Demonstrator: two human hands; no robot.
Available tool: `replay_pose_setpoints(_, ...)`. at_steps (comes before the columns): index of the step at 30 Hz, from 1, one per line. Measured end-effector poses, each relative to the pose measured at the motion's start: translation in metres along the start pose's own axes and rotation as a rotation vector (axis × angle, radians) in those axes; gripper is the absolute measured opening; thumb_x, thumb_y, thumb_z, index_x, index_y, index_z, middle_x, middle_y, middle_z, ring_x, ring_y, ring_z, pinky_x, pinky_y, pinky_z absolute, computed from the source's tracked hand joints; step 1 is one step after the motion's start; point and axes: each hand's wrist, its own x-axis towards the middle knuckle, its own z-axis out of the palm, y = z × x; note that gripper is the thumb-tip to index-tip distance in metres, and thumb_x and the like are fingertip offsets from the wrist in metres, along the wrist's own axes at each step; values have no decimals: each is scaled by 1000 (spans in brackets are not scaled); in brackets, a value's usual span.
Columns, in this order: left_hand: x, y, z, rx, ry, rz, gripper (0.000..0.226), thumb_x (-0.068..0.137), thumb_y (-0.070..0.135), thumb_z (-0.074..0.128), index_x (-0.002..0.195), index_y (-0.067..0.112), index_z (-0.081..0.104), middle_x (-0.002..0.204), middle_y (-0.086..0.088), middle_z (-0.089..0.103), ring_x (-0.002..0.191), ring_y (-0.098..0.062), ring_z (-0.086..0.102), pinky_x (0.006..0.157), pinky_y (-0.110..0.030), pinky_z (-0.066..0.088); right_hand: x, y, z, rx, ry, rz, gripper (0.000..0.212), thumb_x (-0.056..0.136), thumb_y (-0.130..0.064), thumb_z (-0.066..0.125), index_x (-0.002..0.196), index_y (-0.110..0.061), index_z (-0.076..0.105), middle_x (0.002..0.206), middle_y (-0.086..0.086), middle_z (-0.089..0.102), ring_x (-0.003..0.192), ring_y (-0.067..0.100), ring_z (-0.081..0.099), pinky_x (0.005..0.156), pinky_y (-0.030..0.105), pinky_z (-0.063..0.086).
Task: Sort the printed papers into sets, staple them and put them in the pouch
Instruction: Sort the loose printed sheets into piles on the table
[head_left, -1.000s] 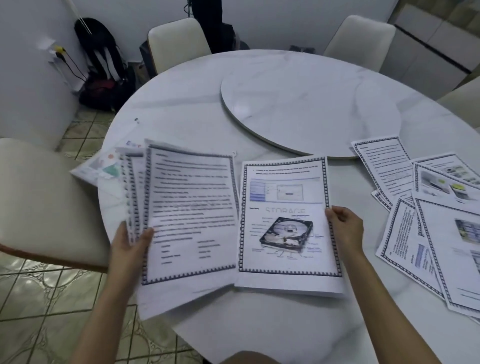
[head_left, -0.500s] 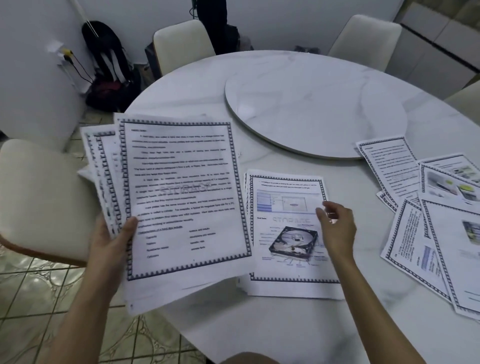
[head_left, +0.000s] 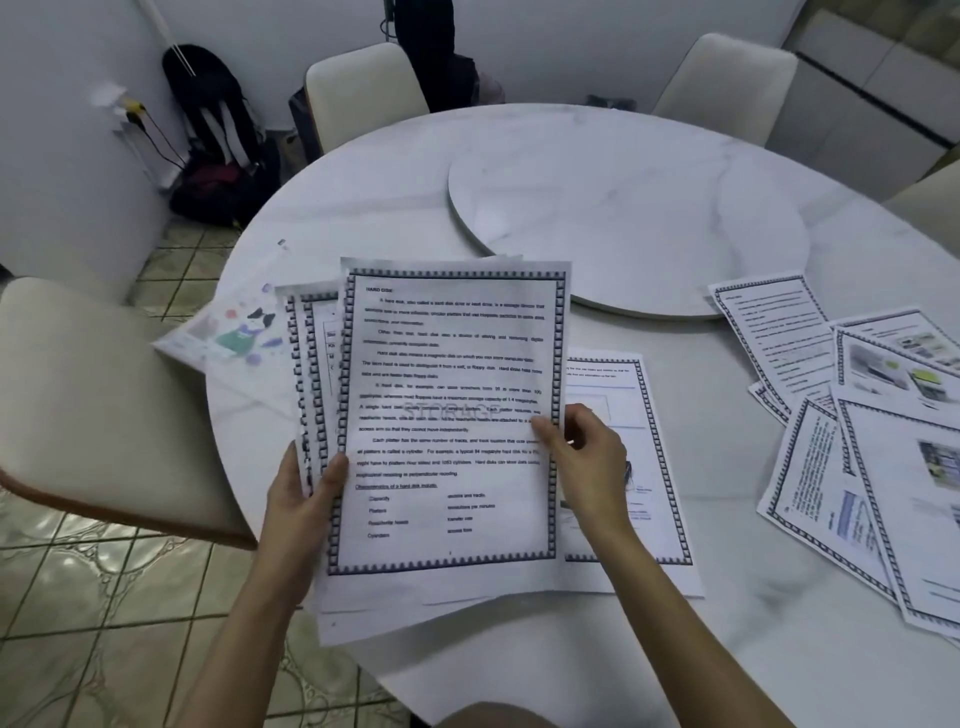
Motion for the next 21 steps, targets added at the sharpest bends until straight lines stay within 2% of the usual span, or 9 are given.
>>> replay_pose_setpoints(3,-3,-3,1,-22,-12,-5,21,93,20,47,106,33,55,107,8,65,97,-11,63,80,-23,56,3,5,-8,24,25,25,31,87,-28,63,61,-16,50,58,-7,46,52,3,38,53,11,31)
replay_pose_setpoints(5,-4,-5,2,-34,-10,-20,21,95,19,44,105,34,55,106,8,64,95,-11,63,76,-20,56,7,9,-14,43,60,45,15,87,-26,63,75,-17,64,75,-4,62,66,1,54,62,9,39)
replay_pose_setpoints(7,-4,-8,1,-32,-11,-33,22,95,16,44,106,32,55,105,8,64,94,-12,62,74,-19,56,10,13,-20,54,92,66,11,86,-24,65,84,-14,69,87,0,67,79,9,60,71,13,45)
replay_pose_setpoints(11,-4,-10,0,-18,4,-41,21,95,15,45,101,32,55,102,7,64,88,-10,63,66,-16,56,22,19,-34,70,160,103,4,85,-15,65,86,-12,67,82,3,67,75,13,60,75,22,48)
replay_pose_setpoints(13,-3,-9,-3,-18,30,-35,21,95,14,45,99,33,56,100,8,64,83,-5,64,63,-15,55,28,25,-45,38,219,118,2,85,-14,64,85,-14,66,79,-3,66,76,12,60,75,17,48)
replay_pose_setpoints(15,-1,-8,-9,-21,52,-33,22,95,15,45,98,33,56,99,8,64,83,-7,63,64,-16,56,34,32,-56,-25,256,122,5,86,-13,62,84,-14,67,78,-6,66,77,10,59,73,12,45)
replay_pose_setpoints(18,4,-4,-22,-8,93,-24,21,96,16,45,98,33,57,99,10,65,85,-8,63,66,-19,57,39,44,-68,-132,275,136,13,88,-13,59,92,-6,70,85,3,68,82,14,59,74,17,40)
replay_pose_setpoints(21,11,-1,-37,-16,141,-29,21,96,16,45,99,33,57,89,15,69,74,0,66,61,-17,57,45,58,-76,-205,281,154,16,89,-11,58,96,-2,69,92,10,70,86,20,61,81,25,42)
